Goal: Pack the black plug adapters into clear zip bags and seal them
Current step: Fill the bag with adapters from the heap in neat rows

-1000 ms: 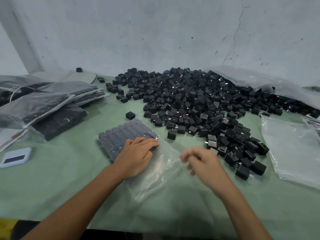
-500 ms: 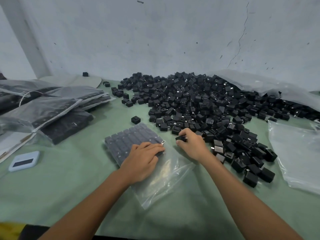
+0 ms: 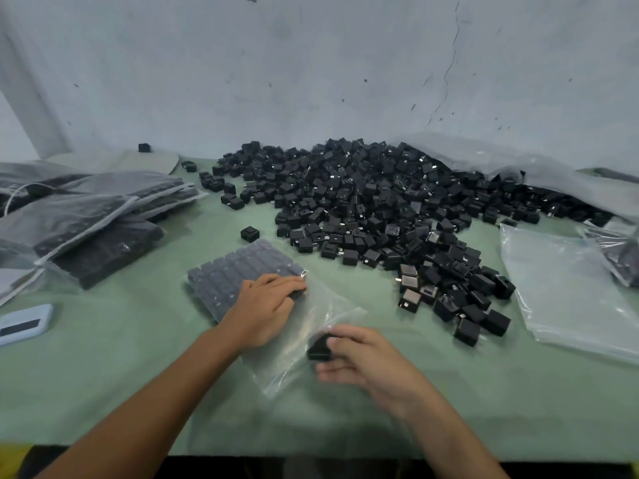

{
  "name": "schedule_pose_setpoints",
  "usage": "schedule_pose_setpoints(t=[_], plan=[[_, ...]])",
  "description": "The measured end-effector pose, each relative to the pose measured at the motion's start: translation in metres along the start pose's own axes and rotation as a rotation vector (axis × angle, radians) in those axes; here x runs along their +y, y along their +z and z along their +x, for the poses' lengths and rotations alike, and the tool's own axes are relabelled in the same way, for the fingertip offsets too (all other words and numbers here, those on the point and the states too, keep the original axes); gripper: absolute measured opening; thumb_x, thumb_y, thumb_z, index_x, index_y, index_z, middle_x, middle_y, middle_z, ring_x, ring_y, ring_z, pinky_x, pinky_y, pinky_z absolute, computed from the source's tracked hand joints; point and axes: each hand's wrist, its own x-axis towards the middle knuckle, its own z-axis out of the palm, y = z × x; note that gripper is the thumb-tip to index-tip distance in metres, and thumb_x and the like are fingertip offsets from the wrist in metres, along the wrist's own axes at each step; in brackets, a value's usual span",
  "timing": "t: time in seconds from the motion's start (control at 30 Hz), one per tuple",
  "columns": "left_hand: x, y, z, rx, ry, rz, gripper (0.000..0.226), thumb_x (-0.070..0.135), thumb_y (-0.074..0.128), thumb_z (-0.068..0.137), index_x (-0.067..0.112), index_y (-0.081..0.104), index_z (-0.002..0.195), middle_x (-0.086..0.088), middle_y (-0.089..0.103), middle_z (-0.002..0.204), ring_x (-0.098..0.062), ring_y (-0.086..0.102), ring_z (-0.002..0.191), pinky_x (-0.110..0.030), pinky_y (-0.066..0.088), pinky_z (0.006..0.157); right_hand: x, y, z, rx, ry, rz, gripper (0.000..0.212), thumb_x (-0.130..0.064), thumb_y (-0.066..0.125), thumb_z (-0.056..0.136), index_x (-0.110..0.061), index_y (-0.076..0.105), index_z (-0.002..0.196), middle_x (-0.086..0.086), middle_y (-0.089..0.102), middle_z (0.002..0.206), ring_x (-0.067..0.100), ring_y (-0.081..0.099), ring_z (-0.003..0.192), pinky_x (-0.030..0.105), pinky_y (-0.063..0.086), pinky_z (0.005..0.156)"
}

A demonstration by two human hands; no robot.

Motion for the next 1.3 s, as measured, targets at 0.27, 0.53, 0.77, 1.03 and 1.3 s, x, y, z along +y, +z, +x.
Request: schedule_pose_setpoints(t=[0.27, 0.53, 0.77, 1.03, 1.3], plan=[[0.003, -0.005, 0.001, -0.005, -0.032, -0.043, 0.054, 0.031, 0.025, 0.096, 0.042, 0.049, 0.142, 0.023, 0.042, 0.150, -0.010, 0.032, 0.137, -0.031, 0.017, 0.104, 0.003, 0.048, 0.060, 0.391, -0.244, -0.208, 0.013, -0.001, 0.057, 0.088, -0.004, 0.069, 0.090, 0.011, 0.071, 0.085, 0.024, 0.062, 0.079, 0.039, 0.054, 0.069], [0.003, -0.004, 0.001, -0.001, -0.019, -0.048, 0.056, 0.033, 0.022, 0.094, 0.042, 0.049, 0.142, 0.022, 0.043, 0.150, -0.008, 0.033, 0.136, -0.035, 0.018, 0.107, 0.010, 0.040, 0.062, 0.608, -0.545, -0.872, 0.019, -0.016, 0.046, 0.092, -0.026, 0.059, 0.101, 0.002, 0.065, 0.086, 0.029, 0.058, 0.077, 0.035, 0.044, 0.065], [0.002, -0.003, -0.001, -0.017, -0.013, -0.041, 0.059, 0.035, 0.021, 0.090, 0.043, 0.046, 0.143, 0.021, 0.040, 0.152, -0.008, 0.030, 0.138, -0.033, 0.018, 0.106, 0.012, 0.037, 0.072, 0.689, -0.472, -0.894, 0.025, -0.016, 0.040, 0.086, -0.028, 0.061, 0.094, -0.007, 0.064, 0.084, 0.020, 0.060, 0.074, 0.033, 0.048, 0.067], [-0.001, -0.002, -0.002, -0.008, -0.002, -0.028, 0.060, 0.036, 0.020, 0.091, 0.043, 0.044, 0.145, 0.021, 0.039, 0.153, -0.008, 0.029, 0.139, -0.029, 0.016, 0.101, 0.016, 0.044, 0.073, 0.658, -0.455, -1.029, 0.027, -0.016, 0.045, 0.091, -0.031, 0.053, 0.111, 0.000, 0.062, 0.095, 0.031, 0.063, 0.083, 0.037, 0.049, 0.069], [0.001, -0.004, -0.002, -0.020, 0.001, -0.011, 0.060, 0.037, 0.018, 0.091, 0.042, 0.042, 0.147, 0.021, 0.038, 0.154, -0.008, 0.028, 0.140, -0.031, 0.016, 0.105, 0.020, 0.039, 0.073, 0.530, -0.378, -1.077, 0.031, -0.029, 0.049, 0.089, -0.024, 0.044, 0.120, 0.006, 0.069, 0.099, 0.036, 0.065, 0.089, 0.037, 0.051, 0.073]])
